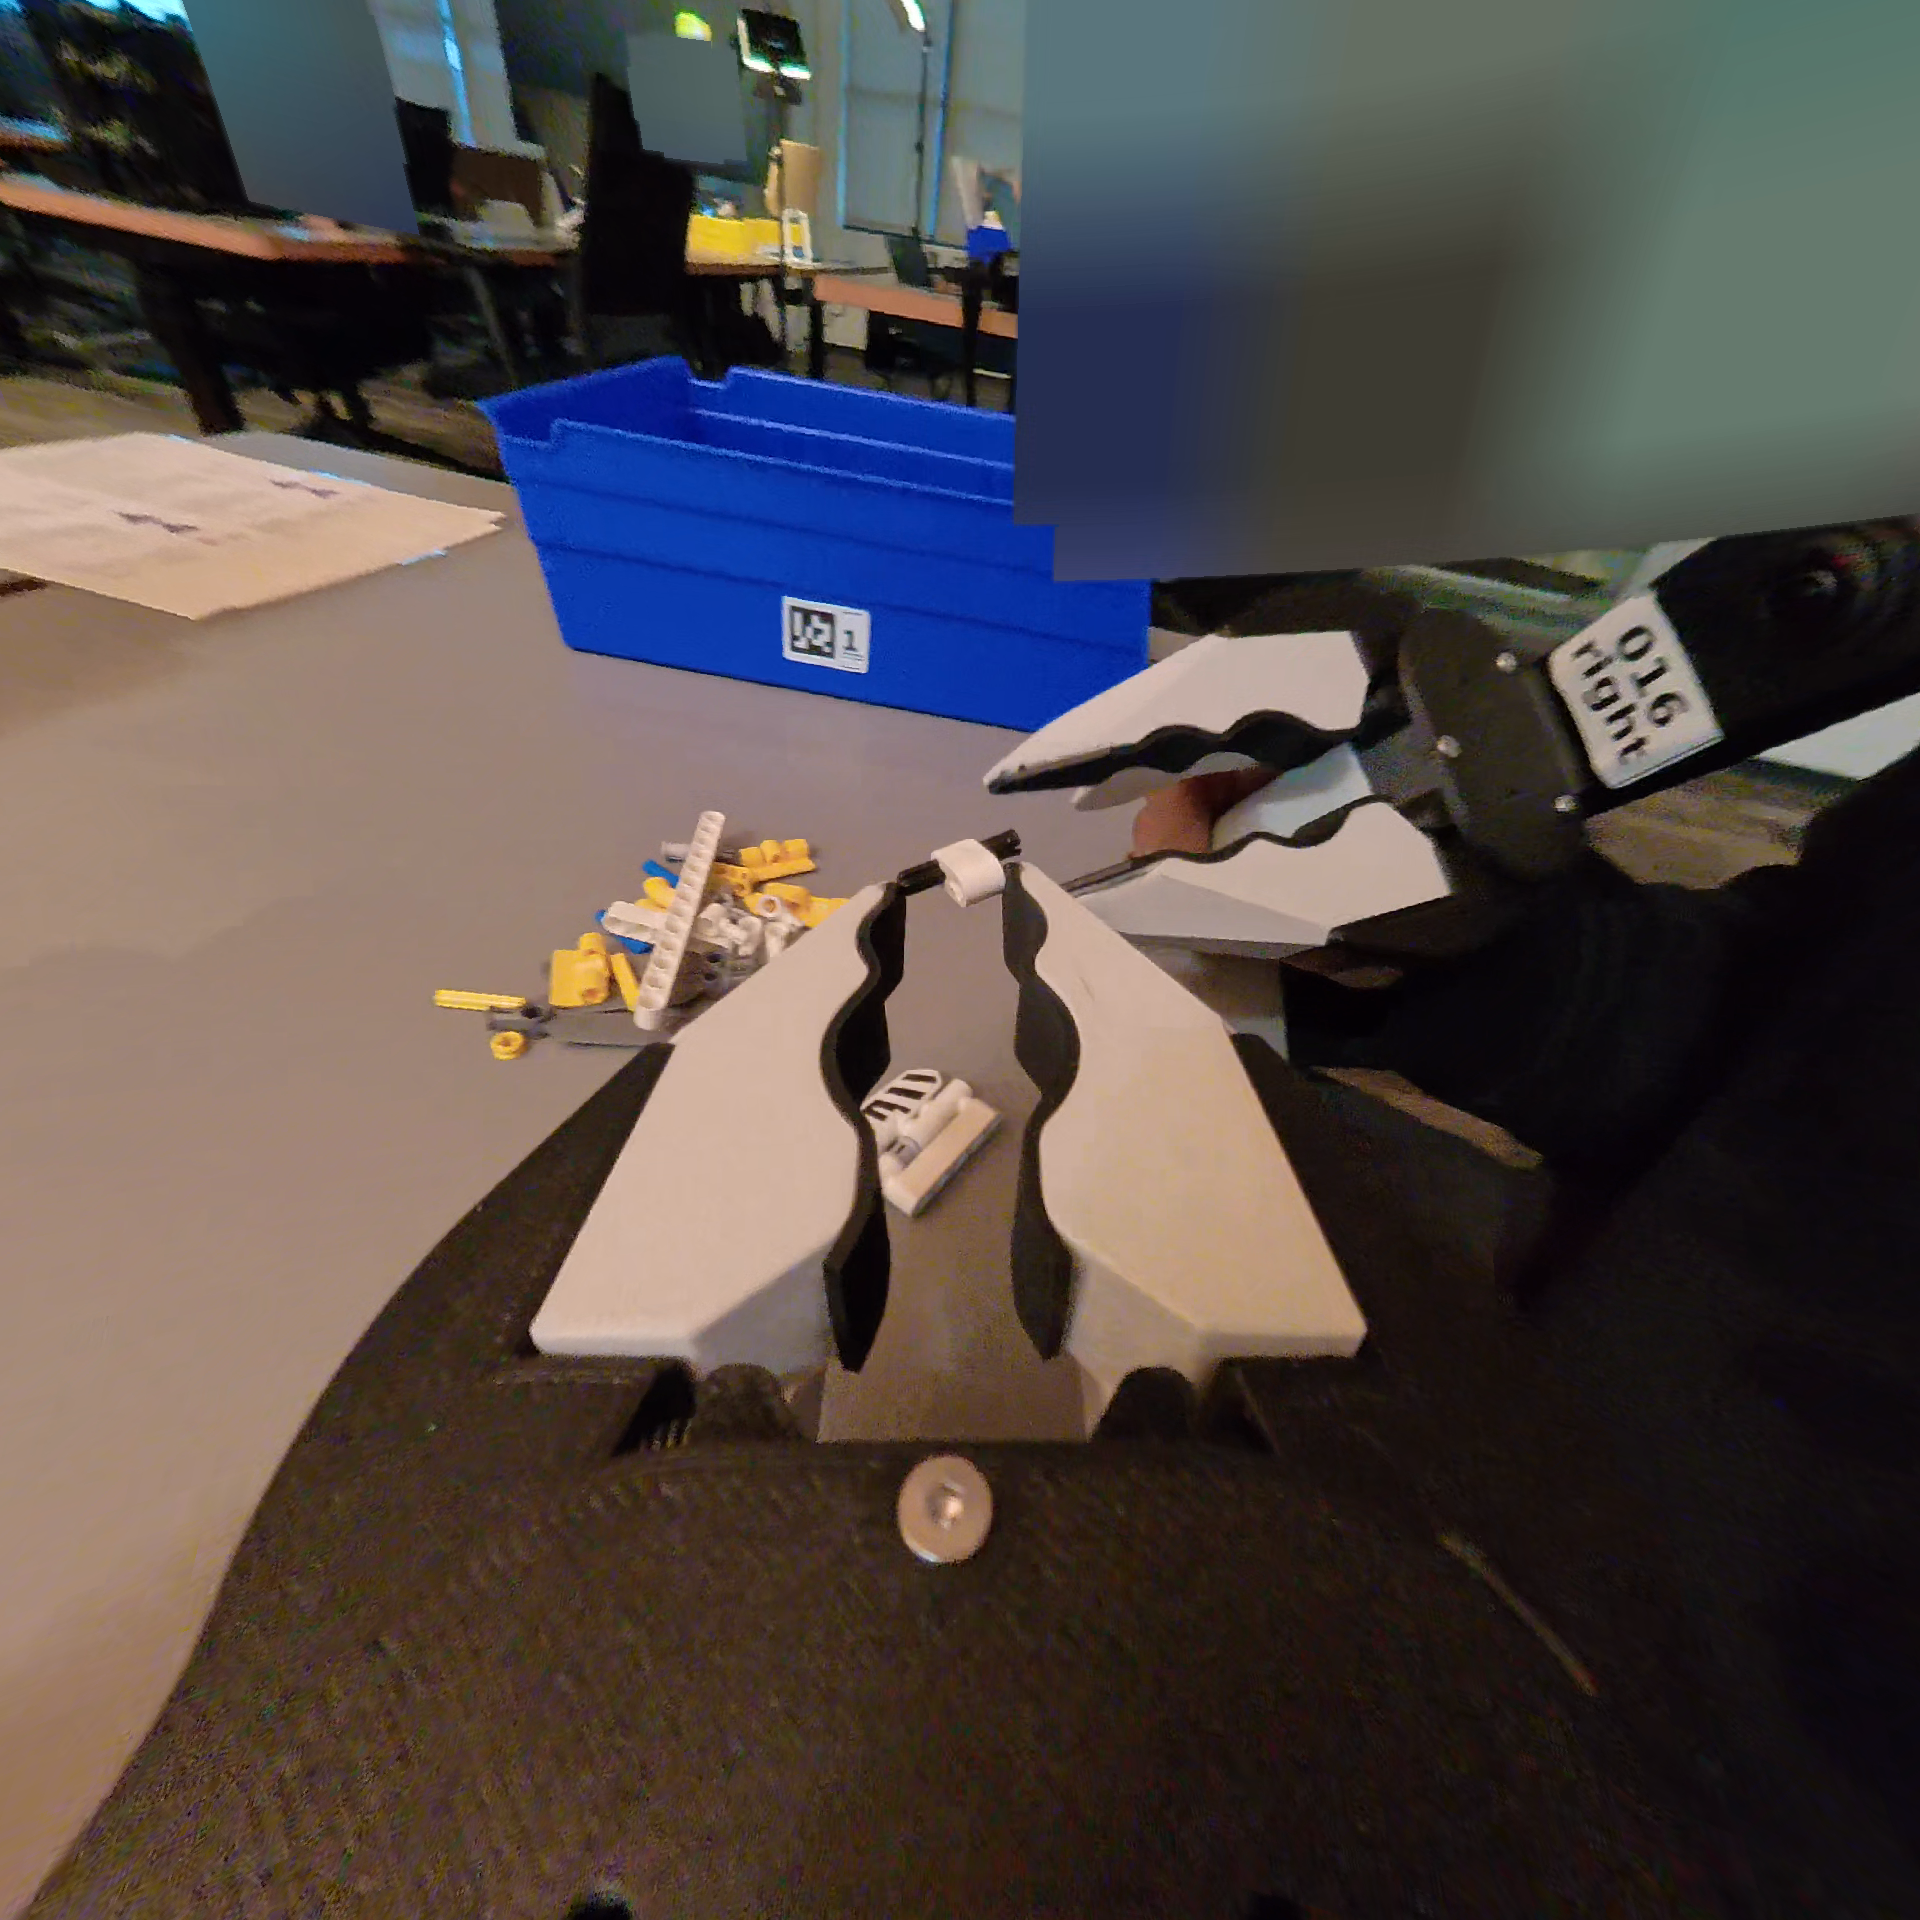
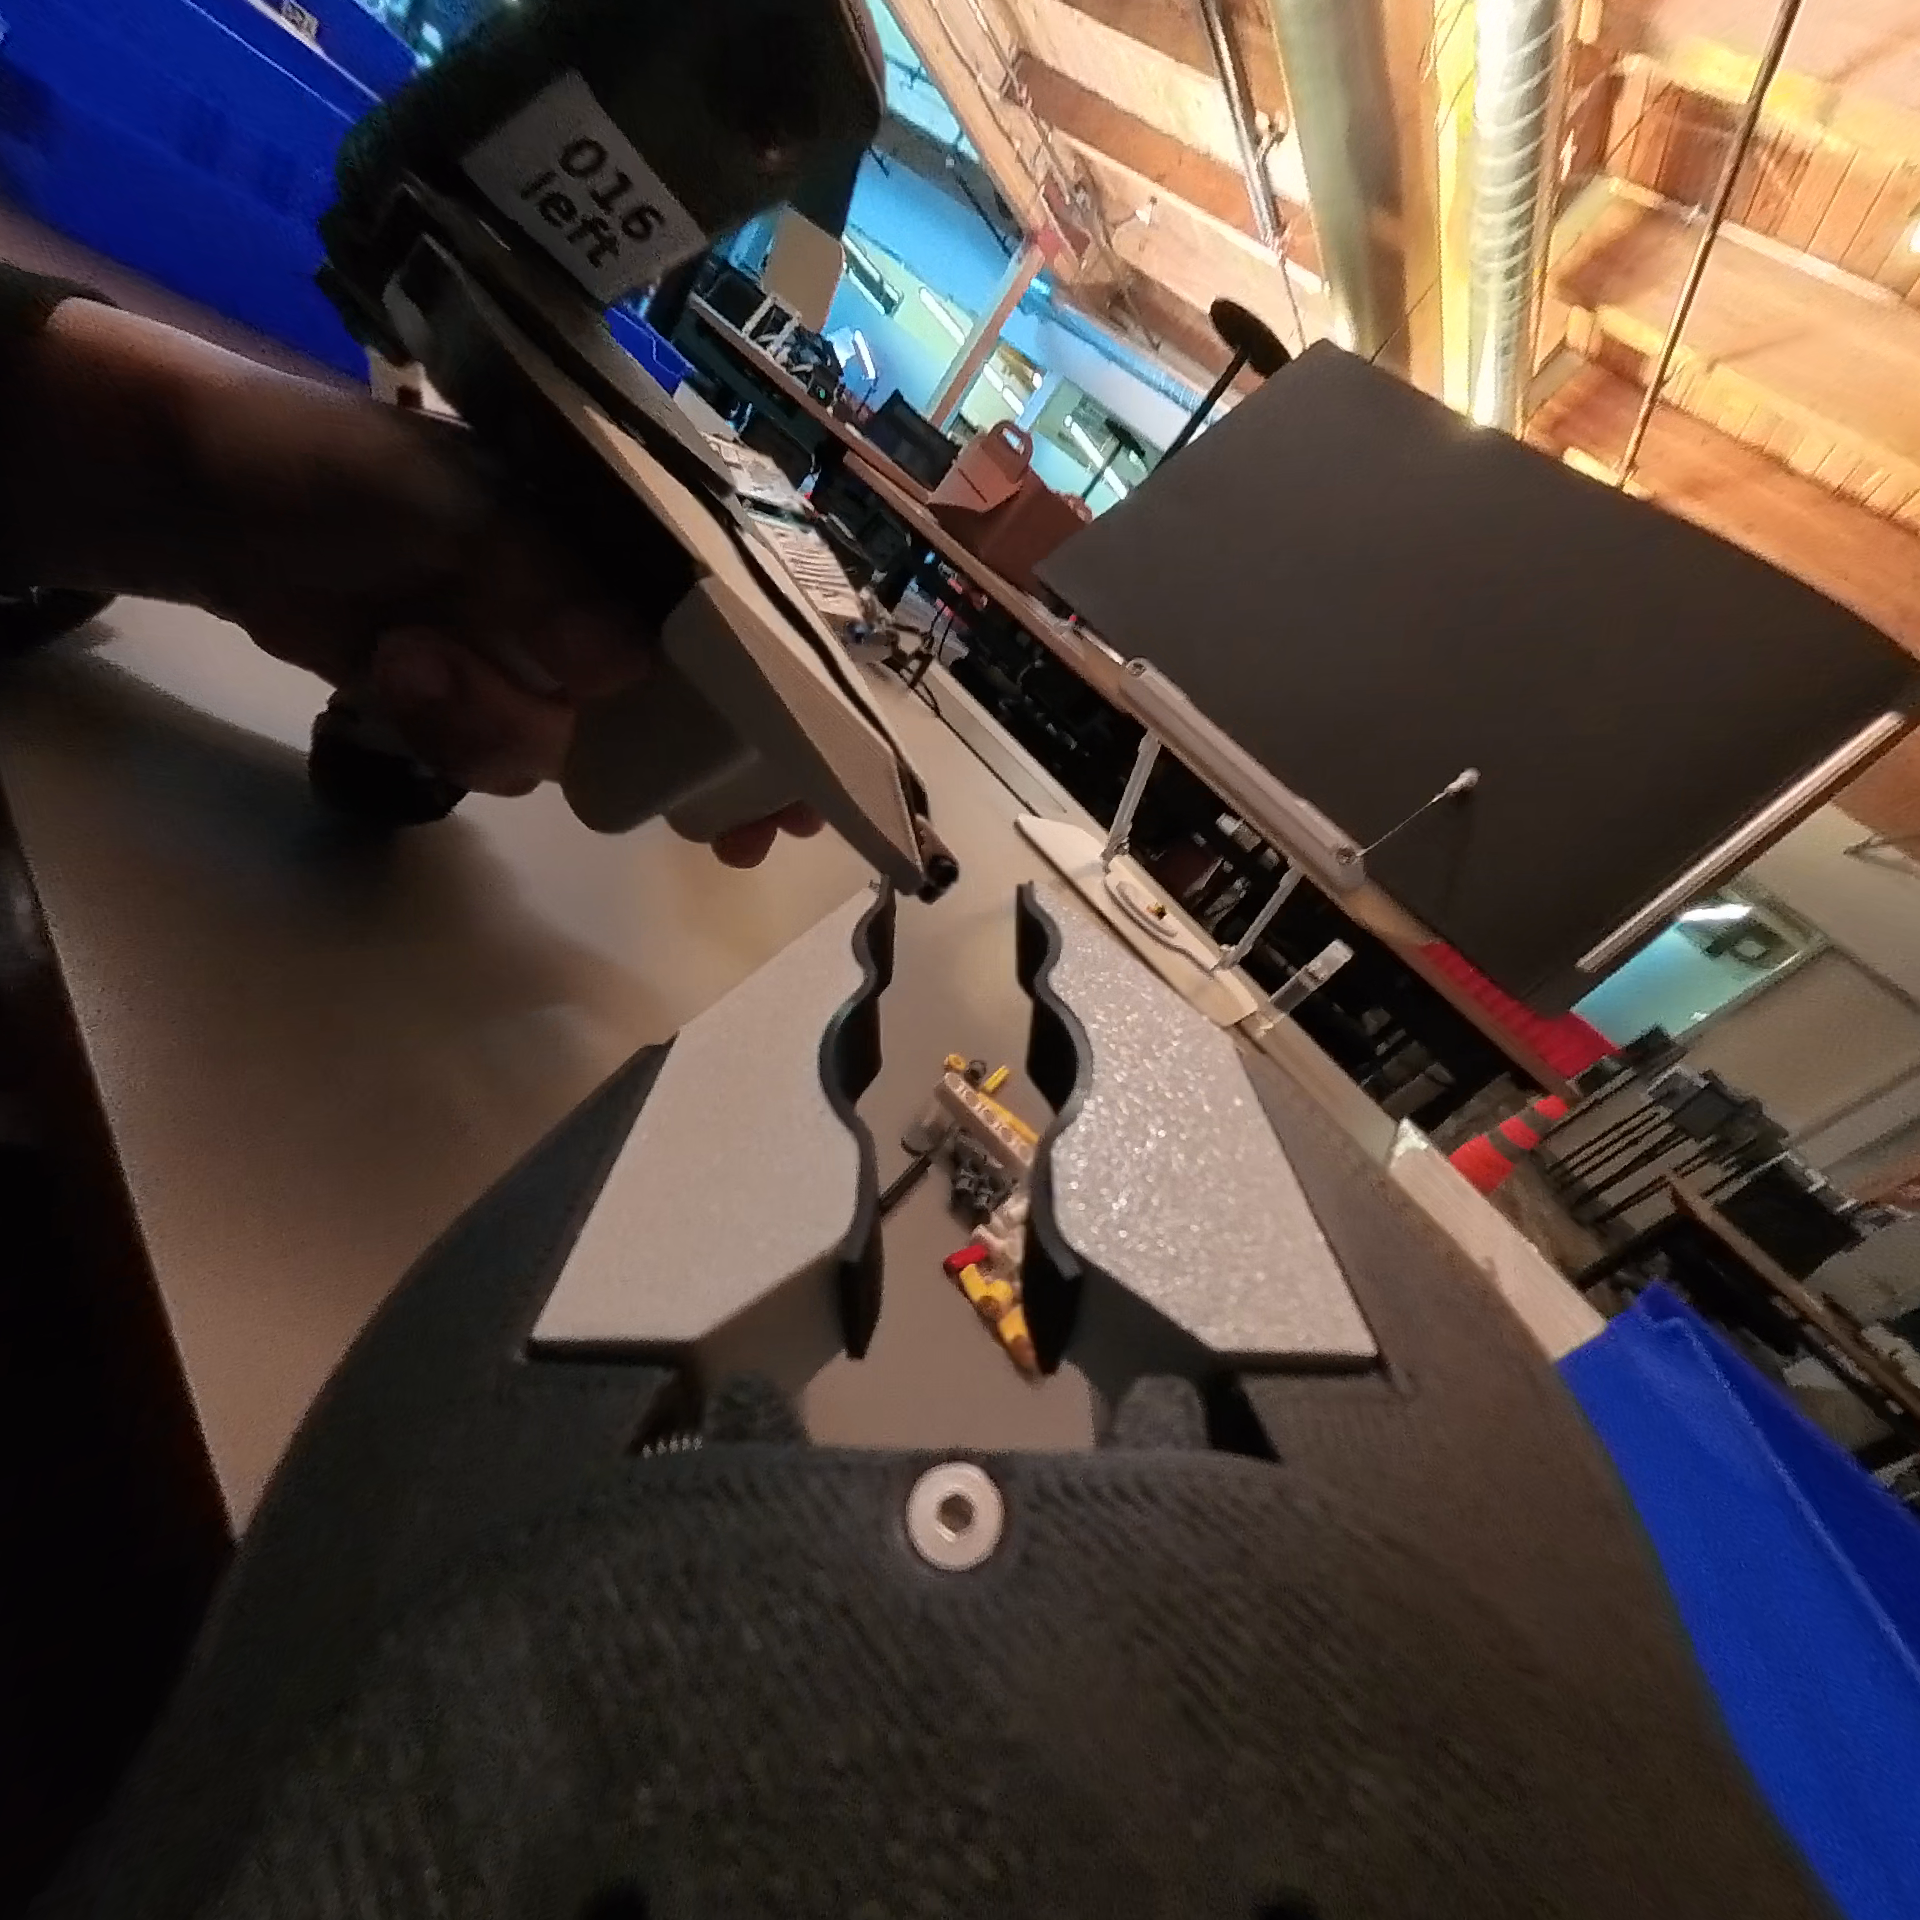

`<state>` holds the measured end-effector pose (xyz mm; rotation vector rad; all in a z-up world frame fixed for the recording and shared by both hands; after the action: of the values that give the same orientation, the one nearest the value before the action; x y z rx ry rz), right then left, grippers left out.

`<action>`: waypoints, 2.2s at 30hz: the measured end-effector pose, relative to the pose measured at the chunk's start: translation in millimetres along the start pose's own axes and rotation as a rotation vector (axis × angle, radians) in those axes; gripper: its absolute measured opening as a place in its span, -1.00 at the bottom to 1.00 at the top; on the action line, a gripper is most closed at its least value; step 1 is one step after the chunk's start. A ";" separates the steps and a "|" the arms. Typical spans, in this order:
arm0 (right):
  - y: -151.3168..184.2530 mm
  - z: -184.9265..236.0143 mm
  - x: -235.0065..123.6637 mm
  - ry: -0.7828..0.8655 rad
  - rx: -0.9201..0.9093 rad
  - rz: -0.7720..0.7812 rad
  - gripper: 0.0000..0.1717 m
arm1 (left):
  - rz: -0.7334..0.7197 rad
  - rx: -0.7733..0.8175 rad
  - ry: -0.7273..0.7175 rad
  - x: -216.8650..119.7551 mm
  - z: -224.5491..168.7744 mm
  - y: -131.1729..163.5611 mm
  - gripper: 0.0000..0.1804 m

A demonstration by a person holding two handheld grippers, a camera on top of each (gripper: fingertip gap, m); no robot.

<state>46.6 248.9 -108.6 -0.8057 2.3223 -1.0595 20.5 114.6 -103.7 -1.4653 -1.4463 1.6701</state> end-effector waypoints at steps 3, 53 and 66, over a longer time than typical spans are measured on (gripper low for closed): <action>2.4 1.1 -4.7 0.059 -0.074 -0.075 -0.88 | -0.020 -0.037 0.113 -3.0 -1.5 1.2 -0.83; -11.2 5.6 -37.3 -0.610 0.180 -0.298 -0.98 | 0.073 -0.267 0.857 1.1 -30.2 15.0 -0.83; -4.5 -0.7 -35.0 -0.451 0.110 -0.256 -0.99 | 0.007 -0.359 0.750 3.1 -14.0 13.3 -0.71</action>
<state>73.0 270.4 -98.9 -1.1833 1.8034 -0.9758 35.9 118.4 -115.1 -1.9910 -1.3152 0.7154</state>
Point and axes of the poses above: each gripper's, where its closed fingertips meet, x out along the fingers, y out of its underside, z = x × y across the jaws, the point moved 8 cm from there along -x, back along the fingers, and after that the axes turned 15 degrees about z, right-handed, at the moved point
